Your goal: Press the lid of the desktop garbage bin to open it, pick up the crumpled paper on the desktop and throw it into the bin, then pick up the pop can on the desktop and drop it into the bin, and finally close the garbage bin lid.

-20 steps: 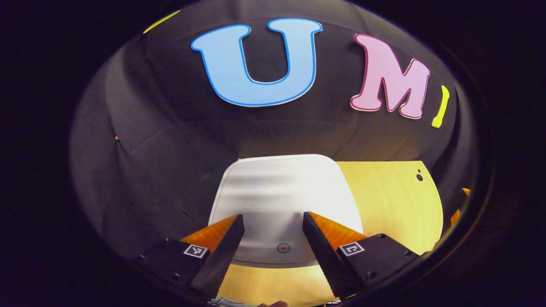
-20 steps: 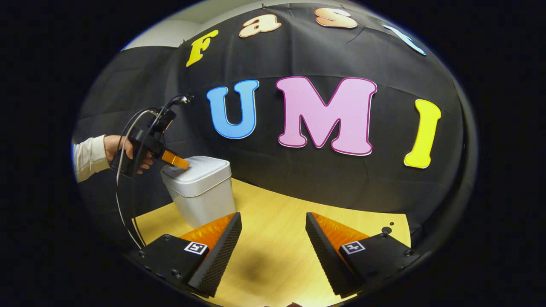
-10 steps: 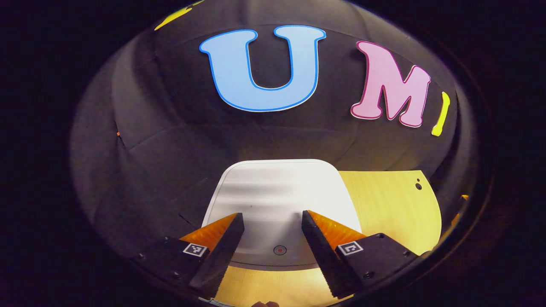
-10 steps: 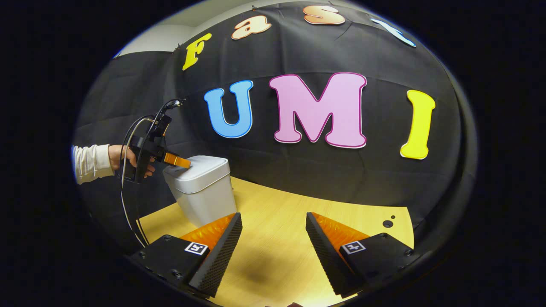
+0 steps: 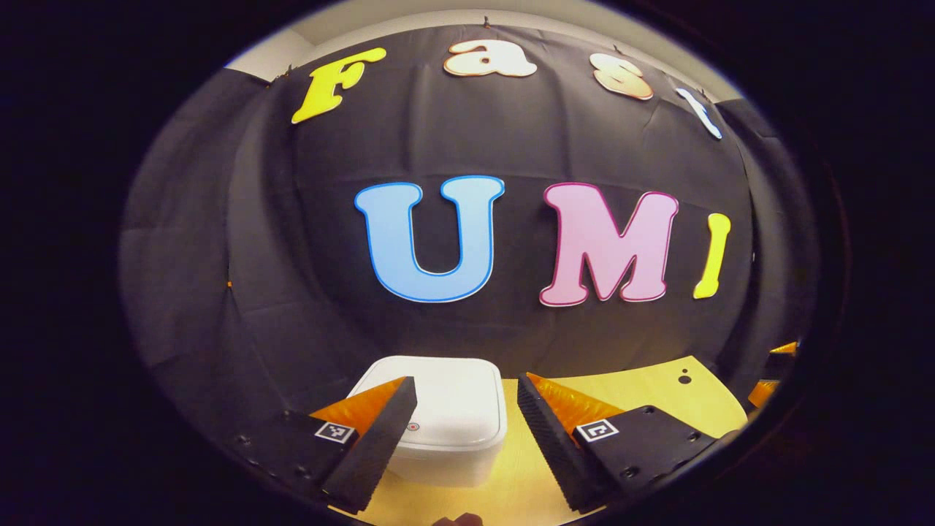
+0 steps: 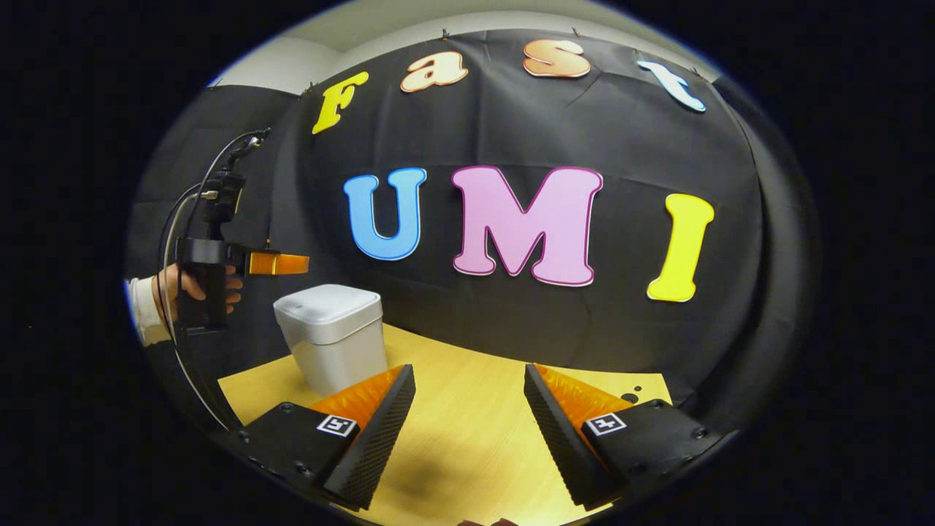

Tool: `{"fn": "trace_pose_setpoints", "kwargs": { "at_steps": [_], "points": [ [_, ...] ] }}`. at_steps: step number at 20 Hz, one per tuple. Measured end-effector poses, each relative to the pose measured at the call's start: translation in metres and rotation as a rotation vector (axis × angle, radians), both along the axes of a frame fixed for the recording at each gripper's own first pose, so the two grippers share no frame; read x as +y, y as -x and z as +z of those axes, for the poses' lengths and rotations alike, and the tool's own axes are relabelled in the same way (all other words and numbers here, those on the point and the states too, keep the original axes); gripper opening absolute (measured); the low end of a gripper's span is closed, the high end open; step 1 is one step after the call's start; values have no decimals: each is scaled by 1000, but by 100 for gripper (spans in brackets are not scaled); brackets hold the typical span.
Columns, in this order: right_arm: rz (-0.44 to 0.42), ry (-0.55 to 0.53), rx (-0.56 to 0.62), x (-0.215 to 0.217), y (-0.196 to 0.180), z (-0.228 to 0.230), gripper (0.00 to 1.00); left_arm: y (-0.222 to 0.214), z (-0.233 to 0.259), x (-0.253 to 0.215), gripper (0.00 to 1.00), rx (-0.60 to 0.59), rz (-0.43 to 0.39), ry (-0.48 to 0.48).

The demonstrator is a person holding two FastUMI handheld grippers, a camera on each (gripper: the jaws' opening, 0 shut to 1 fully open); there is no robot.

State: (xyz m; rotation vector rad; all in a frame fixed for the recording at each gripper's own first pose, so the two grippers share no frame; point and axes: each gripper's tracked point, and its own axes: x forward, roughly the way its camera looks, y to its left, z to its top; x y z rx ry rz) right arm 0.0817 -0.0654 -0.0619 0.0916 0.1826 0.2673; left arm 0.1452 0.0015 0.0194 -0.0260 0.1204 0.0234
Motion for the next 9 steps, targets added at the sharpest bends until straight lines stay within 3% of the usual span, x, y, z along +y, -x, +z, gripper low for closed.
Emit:
{"fn": "trace_pose_setpoints", "kwargs": {
  "at_steps": [6, 9],
  "points": [
    [-161, 10, -61, 0, 61, 50, 97, 100, 1, -33, 93, -93, -103, -50],
    [-224, 0, -104, -3, 92, 79, 94, 141, 8, -50, 93, -124, -137, -12]
  ]
}}
